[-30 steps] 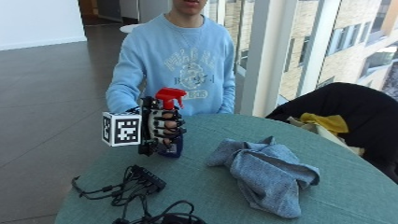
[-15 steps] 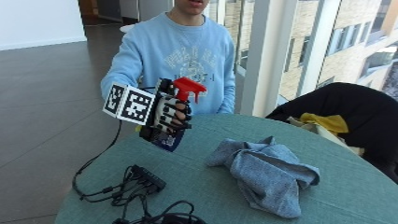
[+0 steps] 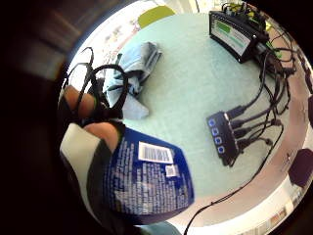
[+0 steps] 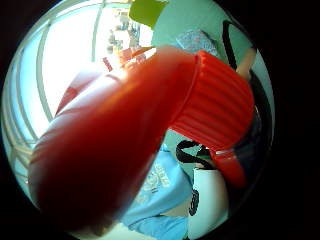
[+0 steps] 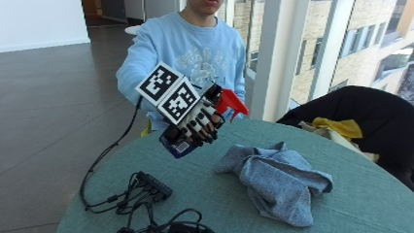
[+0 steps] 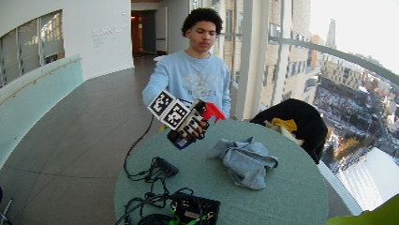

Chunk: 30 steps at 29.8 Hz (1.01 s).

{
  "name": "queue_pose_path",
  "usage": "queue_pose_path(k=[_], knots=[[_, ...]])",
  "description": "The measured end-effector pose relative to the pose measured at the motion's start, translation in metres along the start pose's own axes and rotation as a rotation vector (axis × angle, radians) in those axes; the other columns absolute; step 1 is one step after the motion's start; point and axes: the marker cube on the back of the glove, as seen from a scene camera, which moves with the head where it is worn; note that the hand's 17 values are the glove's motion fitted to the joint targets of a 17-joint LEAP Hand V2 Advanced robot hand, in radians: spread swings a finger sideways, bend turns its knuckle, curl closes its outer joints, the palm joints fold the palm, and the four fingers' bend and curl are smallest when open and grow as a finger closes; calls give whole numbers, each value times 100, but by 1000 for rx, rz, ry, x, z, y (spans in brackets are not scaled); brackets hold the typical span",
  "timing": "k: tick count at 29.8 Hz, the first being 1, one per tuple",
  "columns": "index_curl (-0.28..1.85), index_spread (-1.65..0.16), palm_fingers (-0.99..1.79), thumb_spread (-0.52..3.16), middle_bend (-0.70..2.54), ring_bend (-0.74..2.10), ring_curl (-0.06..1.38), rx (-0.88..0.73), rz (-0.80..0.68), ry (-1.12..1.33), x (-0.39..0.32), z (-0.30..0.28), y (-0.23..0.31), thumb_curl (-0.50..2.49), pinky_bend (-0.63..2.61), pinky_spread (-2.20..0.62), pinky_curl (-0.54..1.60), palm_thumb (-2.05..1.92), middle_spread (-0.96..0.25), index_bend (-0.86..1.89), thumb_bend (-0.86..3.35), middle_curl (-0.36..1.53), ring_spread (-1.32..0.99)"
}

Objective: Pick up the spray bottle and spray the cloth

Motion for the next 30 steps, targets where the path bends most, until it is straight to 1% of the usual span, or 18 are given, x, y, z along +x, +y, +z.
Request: queue_pose_path(k=[13,30], knots=[[43,-21,122,56,39,50,40,-82,96,149,-22,10,-33,67,29,4,38,95,-9,17,-3,49,-8],[45,-20,121,54,40,52,40,-115,135,190,-22,18,-37,70,30,3,38,95,-9,16,-3,49,-7]])
